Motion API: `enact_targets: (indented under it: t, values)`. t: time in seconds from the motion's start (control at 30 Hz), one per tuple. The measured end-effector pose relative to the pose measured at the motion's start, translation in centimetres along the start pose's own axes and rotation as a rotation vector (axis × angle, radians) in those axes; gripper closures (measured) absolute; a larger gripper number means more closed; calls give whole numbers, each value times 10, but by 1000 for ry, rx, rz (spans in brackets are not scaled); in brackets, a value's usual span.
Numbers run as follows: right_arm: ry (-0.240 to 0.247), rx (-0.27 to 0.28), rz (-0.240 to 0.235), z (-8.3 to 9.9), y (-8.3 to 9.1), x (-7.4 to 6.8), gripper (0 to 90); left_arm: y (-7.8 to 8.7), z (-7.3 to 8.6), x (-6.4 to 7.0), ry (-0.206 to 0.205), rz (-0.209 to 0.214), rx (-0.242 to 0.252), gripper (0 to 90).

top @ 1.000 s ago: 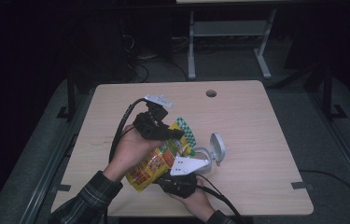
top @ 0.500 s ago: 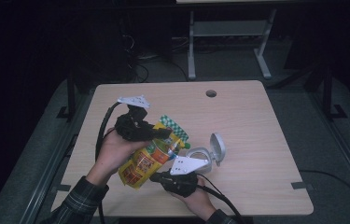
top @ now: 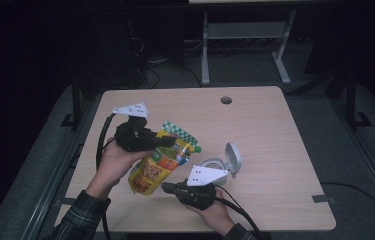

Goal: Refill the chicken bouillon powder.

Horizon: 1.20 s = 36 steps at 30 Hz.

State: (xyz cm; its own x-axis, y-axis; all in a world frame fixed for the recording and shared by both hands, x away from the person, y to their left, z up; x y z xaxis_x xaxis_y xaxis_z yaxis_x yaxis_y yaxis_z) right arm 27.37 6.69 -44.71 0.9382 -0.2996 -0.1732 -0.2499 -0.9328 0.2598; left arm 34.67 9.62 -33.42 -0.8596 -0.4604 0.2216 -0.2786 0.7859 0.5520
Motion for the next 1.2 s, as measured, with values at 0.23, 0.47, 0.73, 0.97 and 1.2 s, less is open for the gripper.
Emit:
enact_targets:
  t: [0.23, 0.47, 0.73, 0.97, 1.2]
  values:
    - [27, 14, -5, -7, 8, -4, 900, -3, 5, -14, -4, -24, -10, 898]
    - [33, 5, 5, -7, 18, 0, 900, -7, 5, -22, -10, -36, -11, 898]
    - [22, -42, 0, 12, 39, 4, 900, -14, 4, -32, -27, -58, -13, 897]
    - [20, -56, -6, 17, 58, 3, 900, -19, 6, -42, -41, -72, -22, 896]
    - [9, -78, 5, 27, 72, 8, 900, -25, 10, -50, -47, -81, -31, 895]
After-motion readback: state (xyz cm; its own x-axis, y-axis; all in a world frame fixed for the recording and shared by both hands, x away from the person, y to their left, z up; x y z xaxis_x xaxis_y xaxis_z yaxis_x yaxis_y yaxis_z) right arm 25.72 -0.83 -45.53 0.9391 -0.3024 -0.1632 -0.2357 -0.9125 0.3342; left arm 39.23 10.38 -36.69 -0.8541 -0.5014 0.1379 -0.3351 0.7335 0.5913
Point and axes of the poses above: each handheld gripper's, and its own axes: y roughly backward along the jaws, z roughly out of its underside, x roughly to its right, the point moved 10 cm from there along -y, roughly forward along the jaws, and after that the axes turned 2 degrees about -z, right-handed, at the moved point
